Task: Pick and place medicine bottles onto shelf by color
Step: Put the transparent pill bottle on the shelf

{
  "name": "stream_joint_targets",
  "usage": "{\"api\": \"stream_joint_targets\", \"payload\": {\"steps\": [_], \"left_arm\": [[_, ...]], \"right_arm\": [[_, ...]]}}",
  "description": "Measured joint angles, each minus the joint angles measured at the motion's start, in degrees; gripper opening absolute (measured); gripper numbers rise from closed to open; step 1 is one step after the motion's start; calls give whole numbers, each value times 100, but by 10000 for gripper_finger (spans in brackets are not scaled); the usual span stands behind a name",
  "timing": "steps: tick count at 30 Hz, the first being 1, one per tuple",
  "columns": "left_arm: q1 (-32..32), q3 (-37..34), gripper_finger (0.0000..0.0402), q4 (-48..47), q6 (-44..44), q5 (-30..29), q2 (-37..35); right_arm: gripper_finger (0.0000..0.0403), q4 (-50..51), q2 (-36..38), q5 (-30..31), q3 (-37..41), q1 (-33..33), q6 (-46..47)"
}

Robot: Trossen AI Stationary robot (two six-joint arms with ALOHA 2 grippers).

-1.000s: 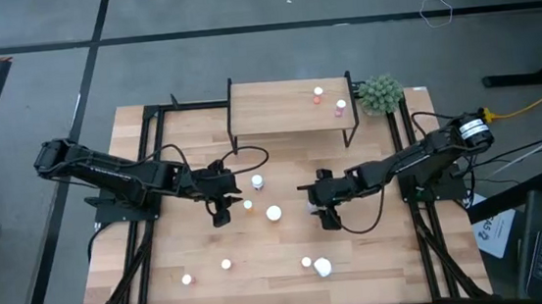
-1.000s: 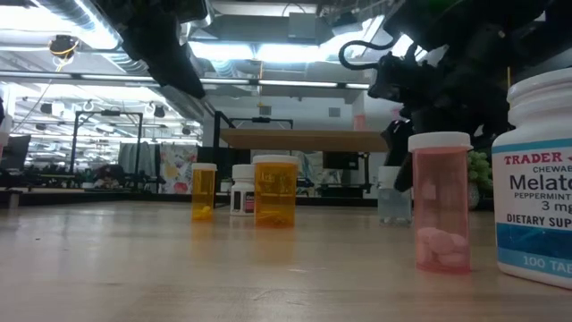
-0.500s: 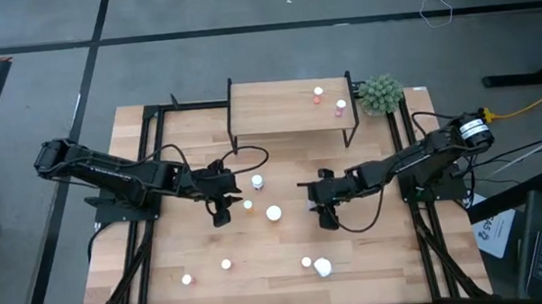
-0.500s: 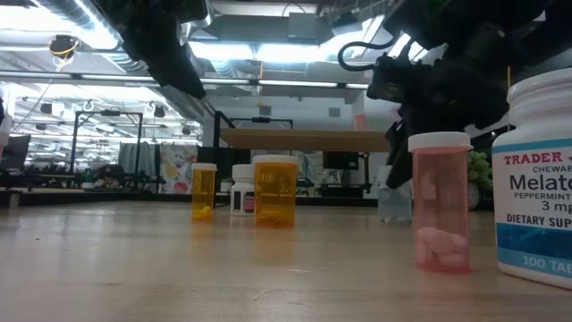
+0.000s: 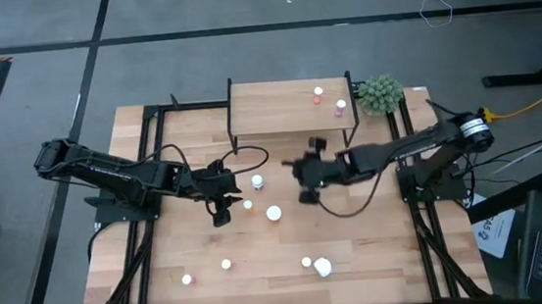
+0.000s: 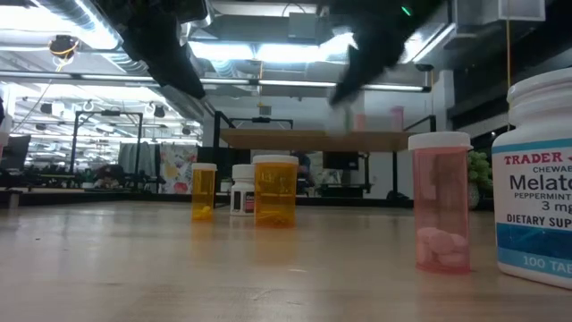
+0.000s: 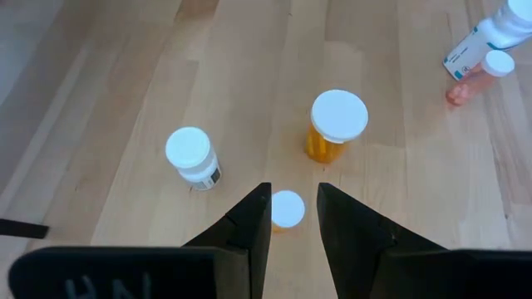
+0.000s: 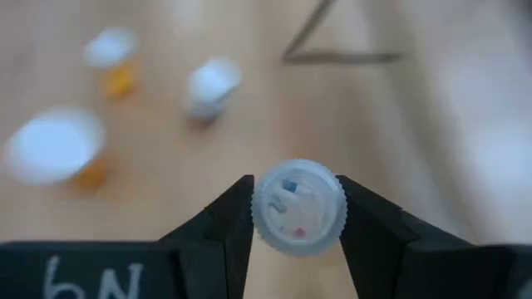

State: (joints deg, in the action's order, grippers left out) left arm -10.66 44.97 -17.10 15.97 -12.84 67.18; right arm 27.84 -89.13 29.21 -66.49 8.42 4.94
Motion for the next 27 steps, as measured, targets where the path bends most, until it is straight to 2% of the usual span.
{"api": "stream_joint_targets", "payload": {"steps": [5,8,11,14,20,27], "left_arm": [[0,0,95,1,-1,0,0],[0,0,95,2,-1,0,0],[0,0,95,1,-2,0,0],[0,0,95,1,0,0,0],[2,0,95,0,-2,-14,0],[2,0,95,0,-4,-288,0]], "right_arm": [[148,513,3,1000,-1305,-432,-1087],[148,545,8,998,-1993,-850,-1709],[148,636,8,552,-2650,-1405,-1762],[148,880,10,-299,-3139,-2100,-1700],[148,1183,-39,-1677,-3340,-3550,-1260],[149,2034,-385,-1907,-3338,-4802,-1243]]}}
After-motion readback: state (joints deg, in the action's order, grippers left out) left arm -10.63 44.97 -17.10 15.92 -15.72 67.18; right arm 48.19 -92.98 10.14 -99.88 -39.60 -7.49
